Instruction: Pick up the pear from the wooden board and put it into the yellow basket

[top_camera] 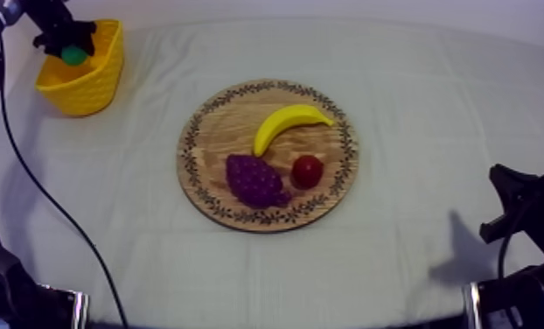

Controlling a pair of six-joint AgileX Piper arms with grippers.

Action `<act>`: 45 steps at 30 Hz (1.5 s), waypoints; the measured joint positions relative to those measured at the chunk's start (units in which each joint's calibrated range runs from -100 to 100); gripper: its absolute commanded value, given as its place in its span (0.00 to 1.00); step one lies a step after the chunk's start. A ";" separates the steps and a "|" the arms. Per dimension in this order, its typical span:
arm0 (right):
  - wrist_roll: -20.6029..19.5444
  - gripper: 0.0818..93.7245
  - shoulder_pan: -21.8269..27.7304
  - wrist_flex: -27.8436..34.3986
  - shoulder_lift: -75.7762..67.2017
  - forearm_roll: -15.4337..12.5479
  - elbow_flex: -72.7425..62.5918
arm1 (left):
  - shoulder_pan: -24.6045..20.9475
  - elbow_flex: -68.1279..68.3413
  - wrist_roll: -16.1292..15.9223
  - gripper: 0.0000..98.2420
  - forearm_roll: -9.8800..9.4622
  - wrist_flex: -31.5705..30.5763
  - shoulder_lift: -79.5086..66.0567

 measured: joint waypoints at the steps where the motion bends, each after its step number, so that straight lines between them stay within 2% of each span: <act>1: 0.00 0.00 0.00 0.00 0.00 0.00 0.00 | 0.00 0.02 0.00 0.67 0.00 0.24 0.05; 11: 0.01 0.00 0.00 0.00 0.00 0.00 0.00 | 0.33 2.28 0.40 0.89 -0.63 1.38 -1.81; 26: 0.01 0.00 0.00 0.00 0.00 0.00 0.00 | 1.42 11.23 0.92 0.93 -1.02 1.40 -12.99; 37: 0.01 0.00 0.00 0.00 0.00 0.00 0.00 | 2.08 22.14 0.71 0.78 -0.81 1.24 -26.71; 45: 0.01 0.00 0.00 0.00 0.00 0.00 0.00 | 2.53 32.82 -0.27 0.56 -0.98 -4.43 -38.28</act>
